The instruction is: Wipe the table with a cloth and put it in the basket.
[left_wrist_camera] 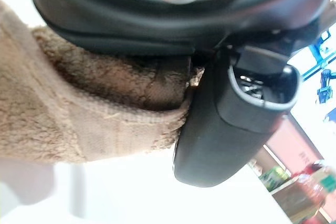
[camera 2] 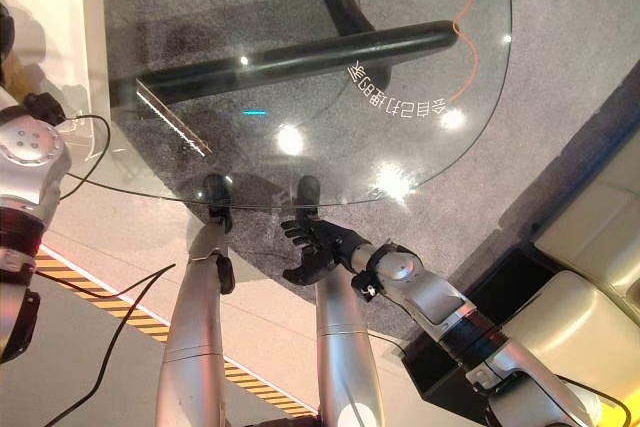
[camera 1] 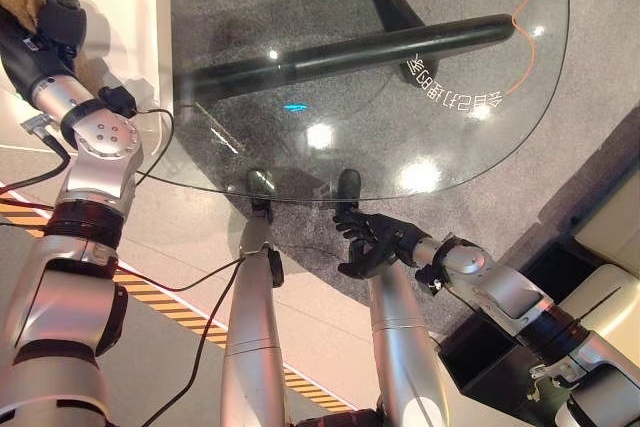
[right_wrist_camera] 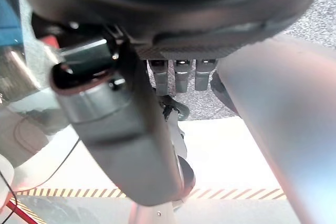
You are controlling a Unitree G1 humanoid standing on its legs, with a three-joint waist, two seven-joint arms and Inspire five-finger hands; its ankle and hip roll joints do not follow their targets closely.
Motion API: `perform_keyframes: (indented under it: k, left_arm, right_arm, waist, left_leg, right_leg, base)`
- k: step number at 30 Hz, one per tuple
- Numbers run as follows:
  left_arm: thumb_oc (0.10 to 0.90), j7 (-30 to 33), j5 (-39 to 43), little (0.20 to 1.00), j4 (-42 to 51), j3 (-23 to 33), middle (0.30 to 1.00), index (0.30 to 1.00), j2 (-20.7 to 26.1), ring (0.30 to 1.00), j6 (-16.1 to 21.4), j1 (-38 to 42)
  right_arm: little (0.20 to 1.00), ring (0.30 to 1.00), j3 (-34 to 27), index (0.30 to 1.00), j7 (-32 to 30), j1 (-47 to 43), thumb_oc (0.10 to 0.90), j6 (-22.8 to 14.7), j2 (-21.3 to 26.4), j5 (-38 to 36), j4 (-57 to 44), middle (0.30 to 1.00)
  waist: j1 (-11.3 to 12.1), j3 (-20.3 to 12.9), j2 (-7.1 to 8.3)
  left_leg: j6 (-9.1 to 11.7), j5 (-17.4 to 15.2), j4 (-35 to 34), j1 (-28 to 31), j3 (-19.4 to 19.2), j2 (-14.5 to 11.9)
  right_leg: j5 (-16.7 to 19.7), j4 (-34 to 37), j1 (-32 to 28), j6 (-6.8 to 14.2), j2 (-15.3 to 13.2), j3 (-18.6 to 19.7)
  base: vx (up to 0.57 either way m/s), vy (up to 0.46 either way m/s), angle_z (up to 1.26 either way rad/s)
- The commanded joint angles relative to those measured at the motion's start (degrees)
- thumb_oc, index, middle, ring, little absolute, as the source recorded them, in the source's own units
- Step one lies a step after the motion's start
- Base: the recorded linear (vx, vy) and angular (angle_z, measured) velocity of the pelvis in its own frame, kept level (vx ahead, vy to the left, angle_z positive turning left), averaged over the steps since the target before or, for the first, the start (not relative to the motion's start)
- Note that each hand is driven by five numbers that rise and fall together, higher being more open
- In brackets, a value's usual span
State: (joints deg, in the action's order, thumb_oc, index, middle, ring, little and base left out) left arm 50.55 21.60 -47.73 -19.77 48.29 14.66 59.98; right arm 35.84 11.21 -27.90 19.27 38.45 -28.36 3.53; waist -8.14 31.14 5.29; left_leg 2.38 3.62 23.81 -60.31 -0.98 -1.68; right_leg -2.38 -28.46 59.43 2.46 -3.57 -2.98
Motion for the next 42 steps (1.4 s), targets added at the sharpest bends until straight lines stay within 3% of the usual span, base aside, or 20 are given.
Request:
perform_keyframes:
  k: [1,8,13,16,17,30,42]
  left_arm:
    - [0.1,-3.5,-0.6,0.2,-0.9,0.4,0.3,0.3,4.1,0.3,-1.0,2.5]
    - [0.1,-11.9,2.3,0.2,-5.9,-2.1,0.3,0.3,3.4,0.3,-7.4,5.0]
    - [0.152,-16.2,3.4,0.252,-8.9,-2.9,0.345,0.345,2.7,0.345,-8.7,5.4]
    - [0.462,-19.1,3.4,0.562,-9.0,-3.7,0.611,0.611,1.9,0.611,-9.4,5.4]
    - [0.8,-19.6,3.6,0.9,-8.9,-4.0,0.9,0.9,1.7,0.9,-9.7,5.3]
    - [0.8,-19.1,0.3,0.9,-5.4,-3.7,0.9,0.9,-1.2,0.9,-10.9,1.1]
    - [0.8,-19.6,-0.6,0.9,2.1,-1.0,0.9,0.9,-2.3,0.9,-7.7,-6.5]
  right_arm:
    - [0.9,0.9,2.5,0.9,3.7,2.1,0.8,-2.3,0.5,-4.2,-2.5,0.9]
    - [0.9,0.9,2.9,0.9,4.1,0.4,0.8,-3.0,0.7,-5.9,-1.5,0.9]
    - [0.9,0.9,3.7,0.9,3.1,-1.1,0.8,-3.6,0.7,-7.1,-0.5,0.9]
    - [0.9,0.9,3.7,0.9,2.8,-1.7,0.8,-3.6,0.9,-7.5,-0.3,0.9]
    - [0.9,0.9,3.6,0.9,2.7,-1.9,0.8,-3.3,1.1,-7.8,-0.4,0.9]
    - [0.9,0.9,2.3,0.9,0.9,-2.1,0.8,-1.3,0.8,-7.6,-0.7,0.9]
    - [0.9,0.9,0.5,0.9,1.2,1.8,0.8,-0.6,0.3,-4.8,-3.3,0.9]
  waist:
    - [0.9,-1.3,1.71]
    - [0.6,-1.3,2.28]
    - [0.6,-1.3,2.56]
    - [0.6,-1.3,2.4]
    - [0.6,-1.3,2.28]
    - [1.2,-1.3,0.22]
    - [2.0,-1.3,-1.5]
  left_leg:
    - [-2.6,-9.5,6.9,0.8,-5.5,3.4]
    - [-2.5,-8.9,6.7,-0.2,-5.2,3.5]
    - [-2.3,-8.7,6.7,-0.5,-5.2,3.6]
    - [-2.2,-8.4,6.4,-0.6,-5.2,3.5]
    - [-2.2,-8.2,6.3,-0.5,-5.2,3.6]
    - [-1.9,-7.3,5.8,0.9,-5.6,4.2]
    - [-2.2,-7.1,4.2,6.3,-5.9,4.3]
  right_leg:
    - [7.3,8.1,-0.4,1.3,3.0,-0.9]
    - [7.5,8.0,0.4,1.4,3.1,-0.9]
    - [7.5,8.1,0.5,1.5,3.1,-1.2]
    - [7.6,8.2,0.6,1.4,3.0,-1.3]
    - [7.5,8.2,0.6,1.4,3.0,-1.3]
    - [6.7,8.3,-0.5,0.5,2.3,-1.3]
    - [5.0,8.2,-4.9,-0.1,1.8,-1.1]
  base:
    - [0.0,0.0,0.0]
    - [0.0,0.0,0.0]
    - [0.0,0.0,0.0]
    - [0.0,0.0,0.0]
    - [0.0,0.0,0.0]
    - [0.0,-0.001,0.0]
    - [-0.01,-0.004,0.01]
